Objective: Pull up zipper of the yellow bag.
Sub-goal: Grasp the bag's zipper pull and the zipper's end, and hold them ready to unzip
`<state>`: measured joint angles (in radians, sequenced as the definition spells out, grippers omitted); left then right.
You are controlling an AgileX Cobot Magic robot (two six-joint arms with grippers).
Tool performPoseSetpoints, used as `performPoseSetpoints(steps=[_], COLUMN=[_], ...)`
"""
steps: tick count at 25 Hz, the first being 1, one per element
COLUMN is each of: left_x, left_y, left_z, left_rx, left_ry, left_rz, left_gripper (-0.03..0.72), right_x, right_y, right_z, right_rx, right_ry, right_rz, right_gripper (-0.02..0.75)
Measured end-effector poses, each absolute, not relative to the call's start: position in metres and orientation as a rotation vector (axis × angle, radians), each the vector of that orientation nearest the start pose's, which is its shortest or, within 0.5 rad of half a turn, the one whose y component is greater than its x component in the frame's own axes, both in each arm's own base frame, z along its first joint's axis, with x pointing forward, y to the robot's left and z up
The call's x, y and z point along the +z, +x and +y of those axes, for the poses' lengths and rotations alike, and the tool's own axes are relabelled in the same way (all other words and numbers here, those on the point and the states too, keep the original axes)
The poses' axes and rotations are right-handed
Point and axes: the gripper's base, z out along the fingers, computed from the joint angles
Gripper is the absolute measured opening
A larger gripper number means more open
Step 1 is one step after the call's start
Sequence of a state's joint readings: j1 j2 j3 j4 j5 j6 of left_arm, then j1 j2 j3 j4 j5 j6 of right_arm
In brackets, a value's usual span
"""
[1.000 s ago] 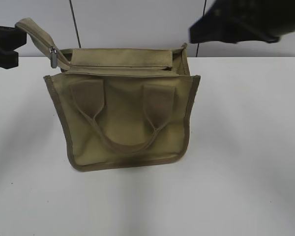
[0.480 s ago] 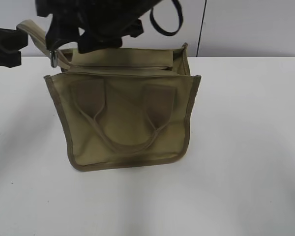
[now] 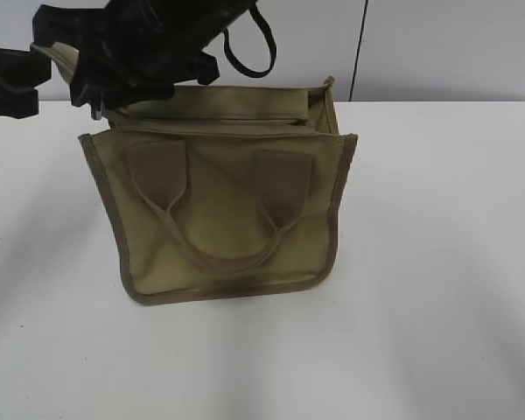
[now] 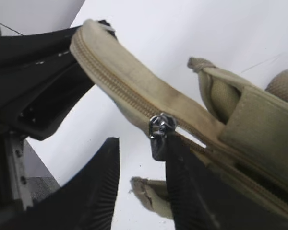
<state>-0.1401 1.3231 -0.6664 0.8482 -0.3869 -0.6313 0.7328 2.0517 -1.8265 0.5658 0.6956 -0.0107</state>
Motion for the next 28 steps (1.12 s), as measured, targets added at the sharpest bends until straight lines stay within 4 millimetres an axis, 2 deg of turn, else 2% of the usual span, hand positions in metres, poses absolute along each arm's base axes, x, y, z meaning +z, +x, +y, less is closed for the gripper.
performPoseSetpoints(steps=[13,15,19,28], left_x=[0.265,0.265,0.265,0.265], left_y=[0.268,0.268,0.268,0.268], left_z=[-0.065,-0.065,-0.065,-0.065], left_rx=[-0.258,-0.258,-0.258,-0.258], left_ry=[0.493,0.493,0.493,0.493], left_rz=[1.789,1.789,1.789,1.789], left_gripper=[0.002,0.002,0.002,0.002], right_x=[0.266,0.266,0.266,0.267], right_y=[0.342,0.343,0.343,0.344], right_z=[0.348,0.348,0.348,0.348], right_rx=[0.948,0.949,0.951,0.946], right_ry=[-0.473,-0.468,-0.463,-0.466], right_rz=[2.459,2.457,2.457,2.442], right_gripper=[0.238,0.200,0.073,0.061])
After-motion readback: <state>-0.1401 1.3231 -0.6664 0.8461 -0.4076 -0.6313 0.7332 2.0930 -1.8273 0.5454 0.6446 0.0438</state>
